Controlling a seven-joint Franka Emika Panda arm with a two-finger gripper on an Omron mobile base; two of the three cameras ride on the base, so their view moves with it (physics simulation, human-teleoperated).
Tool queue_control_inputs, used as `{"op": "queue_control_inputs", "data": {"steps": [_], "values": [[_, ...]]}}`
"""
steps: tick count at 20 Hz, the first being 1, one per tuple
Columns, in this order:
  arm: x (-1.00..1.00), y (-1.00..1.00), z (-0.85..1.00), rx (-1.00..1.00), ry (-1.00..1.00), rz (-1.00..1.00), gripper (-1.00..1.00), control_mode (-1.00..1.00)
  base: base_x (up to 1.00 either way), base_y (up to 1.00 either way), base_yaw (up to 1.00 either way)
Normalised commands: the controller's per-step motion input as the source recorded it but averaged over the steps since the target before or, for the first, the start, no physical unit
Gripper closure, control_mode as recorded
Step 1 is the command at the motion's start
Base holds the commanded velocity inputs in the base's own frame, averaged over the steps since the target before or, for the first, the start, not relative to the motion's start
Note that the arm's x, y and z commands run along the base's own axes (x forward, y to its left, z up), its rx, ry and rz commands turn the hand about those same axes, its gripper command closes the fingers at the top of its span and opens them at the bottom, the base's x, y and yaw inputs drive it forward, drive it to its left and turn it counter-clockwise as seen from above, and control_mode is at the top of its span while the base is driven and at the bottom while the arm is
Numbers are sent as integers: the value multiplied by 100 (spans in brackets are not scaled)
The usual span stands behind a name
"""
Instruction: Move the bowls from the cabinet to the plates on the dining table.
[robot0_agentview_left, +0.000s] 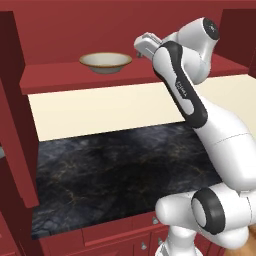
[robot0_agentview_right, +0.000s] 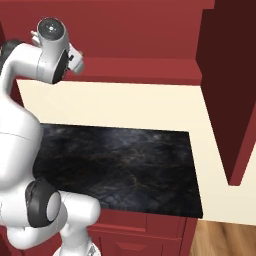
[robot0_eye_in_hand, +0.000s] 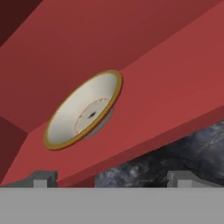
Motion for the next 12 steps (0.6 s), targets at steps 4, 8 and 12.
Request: {"op": "queue_control_inputs", "data": {"steps": [4, 8, 12], "values": [[49, 0, 0, 0, 0, 0, -100, -100, 0, 0, 0], [48, 0, 0, 0, 0, 0, -100, -100, 0, 0, 0], [36, 0, 0, 0, 1, 0, -100, -100, 0, 0, 0]]}}
